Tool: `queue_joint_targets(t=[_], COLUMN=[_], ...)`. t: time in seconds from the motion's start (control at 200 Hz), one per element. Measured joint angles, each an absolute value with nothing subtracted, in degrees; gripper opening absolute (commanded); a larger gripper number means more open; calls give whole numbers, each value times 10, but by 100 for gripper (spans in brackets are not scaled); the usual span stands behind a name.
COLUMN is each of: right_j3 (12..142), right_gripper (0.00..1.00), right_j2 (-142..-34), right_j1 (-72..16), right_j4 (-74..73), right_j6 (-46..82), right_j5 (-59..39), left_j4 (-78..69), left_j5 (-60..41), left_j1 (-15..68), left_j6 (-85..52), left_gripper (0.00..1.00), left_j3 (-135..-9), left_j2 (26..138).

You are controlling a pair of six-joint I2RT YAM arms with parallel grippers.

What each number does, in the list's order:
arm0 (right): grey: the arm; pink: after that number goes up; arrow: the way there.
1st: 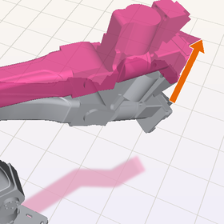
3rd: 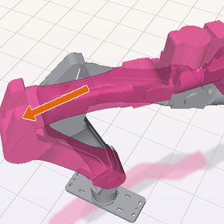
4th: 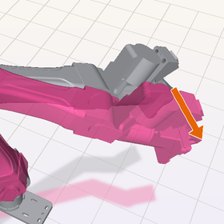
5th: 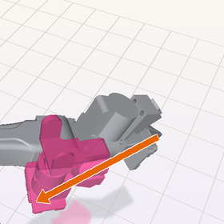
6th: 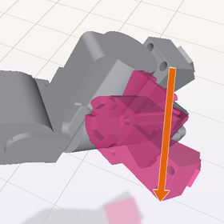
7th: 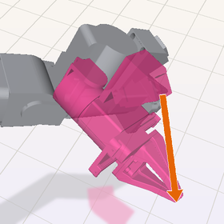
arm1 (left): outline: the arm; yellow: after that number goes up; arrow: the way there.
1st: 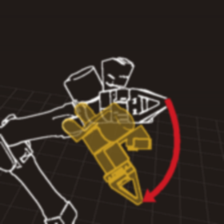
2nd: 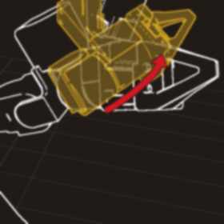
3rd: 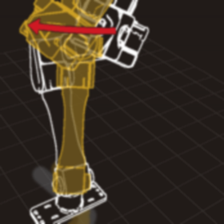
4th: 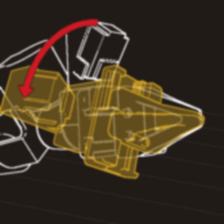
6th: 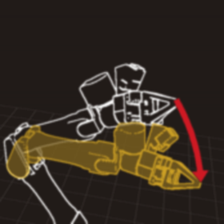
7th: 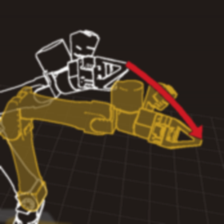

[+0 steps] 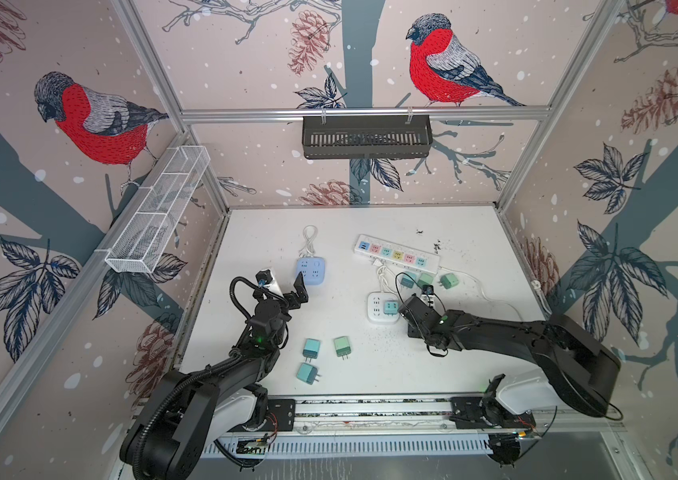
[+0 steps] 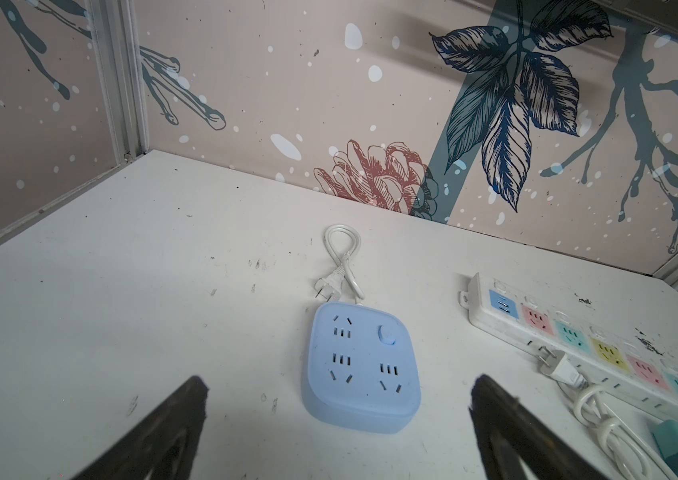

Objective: Insert the plug
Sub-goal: 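Lift the pink adapter off the table with the right gripper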

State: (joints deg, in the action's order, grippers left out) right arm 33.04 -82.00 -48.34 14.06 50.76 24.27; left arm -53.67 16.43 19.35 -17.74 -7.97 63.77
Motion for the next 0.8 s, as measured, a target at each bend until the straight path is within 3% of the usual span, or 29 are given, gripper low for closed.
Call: queue_joint_targets(t=[0.39,0.801], right_j3=[324,320], right_gripper=[26,12], right_j2=[-775,-594], right_j1=[-507,-541], right_j4=[145,70], right_j6=[508,458], right_j5=[256,370], left_j4=[-537,-533], left_j5=[164,164], left_j1=[194,193], left_j6=[-177,-186], left_gripper=[99,98], left_j3=[-79,-79], left_j2=[638,632])
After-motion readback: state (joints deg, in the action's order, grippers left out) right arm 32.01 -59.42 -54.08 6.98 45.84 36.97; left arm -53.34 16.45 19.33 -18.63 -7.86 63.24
